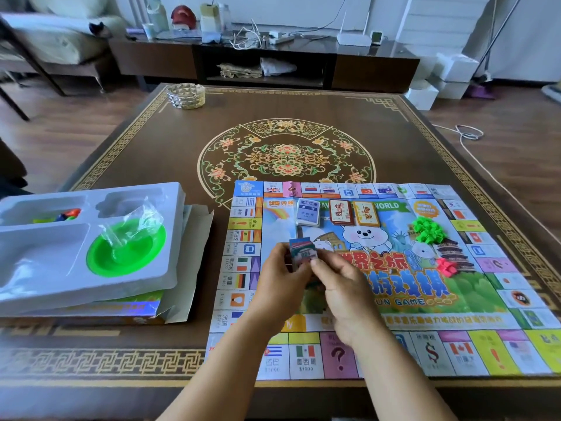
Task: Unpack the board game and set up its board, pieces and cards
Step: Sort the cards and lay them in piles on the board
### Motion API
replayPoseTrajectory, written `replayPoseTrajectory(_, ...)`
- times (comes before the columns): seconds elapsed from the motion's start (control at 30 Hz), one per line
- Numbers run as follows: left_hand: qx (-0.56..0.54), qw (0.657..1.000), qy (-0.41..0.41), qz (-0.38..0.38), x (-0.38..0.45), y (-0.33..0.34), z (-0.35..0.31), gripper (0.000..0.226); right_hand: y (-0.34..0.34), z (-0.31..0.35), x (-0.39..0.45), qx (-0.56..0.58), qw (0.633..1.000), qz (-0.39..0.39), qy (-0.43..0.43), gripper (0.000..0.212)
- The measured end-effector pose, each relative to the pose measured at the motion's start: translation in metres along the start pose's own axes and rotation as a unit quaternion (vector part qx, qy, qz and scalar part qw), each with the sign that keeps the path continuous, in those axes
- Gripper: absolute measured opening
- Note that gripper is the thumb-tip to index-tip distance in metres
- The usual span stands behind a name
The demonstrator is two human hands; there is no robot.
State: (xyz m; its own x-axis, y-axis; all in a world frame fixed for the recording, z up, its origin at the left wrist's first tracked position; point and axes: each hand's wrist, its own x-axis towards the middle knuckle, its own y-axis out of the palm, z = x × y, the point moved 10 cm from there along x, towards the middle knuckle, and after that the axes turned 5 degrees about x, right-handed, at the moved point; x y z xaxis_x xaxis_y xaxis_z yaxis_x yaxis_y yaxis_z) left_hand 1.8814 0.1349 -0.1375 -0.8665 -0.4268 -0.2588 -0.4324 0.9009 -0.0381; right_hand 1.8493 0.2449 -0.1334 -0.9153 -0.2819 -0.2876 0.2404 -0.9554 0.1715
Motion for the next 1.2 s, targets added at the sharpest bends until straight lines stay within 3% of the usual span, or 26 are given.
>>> replayPoseTrajectory(0.1, -0.091, 0.993, -0.059, 0.049, 0.003, 0.007, 0.008, 0.017, 0.002, -0.009, 0.005, 0.092, 0.993, 0.002, 0.072, 0.014)
replayPoseTrajectory(0.23, -0.22, 0.963, -0.108, 0.109, 0.005, 0.017, 0.006, 0.018, 0.002, -0.009, 0.015, 0.14, 0.987, -0.016, 0.079, 0.011)
replayPoseTrajectory(0.37, -0.239, 0.955, -0.116, 0.135, 0.005, 0.019, 0.001, 0.024, 0.011, -0.007, 0.021, 0.165, 0.983, -0.003, 0.081, 0.011)
replayPoseTrajectory(0.57, -0.237, 0.96, -0.136, 0.068, 0.009, 0.008, 0.008, 0.016, -0.001, 0.0, 0.023, -0.004, 0.998, -0.061, 0.004, 0.009)
replayPoseTrajectory(0.7, -0.227, 0.961, -0.154, 0.034, 0.008, -0.001, 0.013, 0.01, -0.004, 0.003, 0.021, -0.027, 0.998, -0.064, -0.004, 0.012)
replayPoseTrajectory(1.07, -0.225, 0.955, -0.185, 0.044, 0.005, -0.003, 0.016, 0.006, -0.01, 0.007, 0.024, -0.097, 0.992, -0.085, -0.012, 0.025)
replayPoseTrajectory(1.2, -0.223, 0.958, -0.178, 0.011, 0.008, -0.009, 0.018, 0.006, -0.009, 0.004, 0.024, -0.078, 0.993, -0.085, -0.008, 0.014)
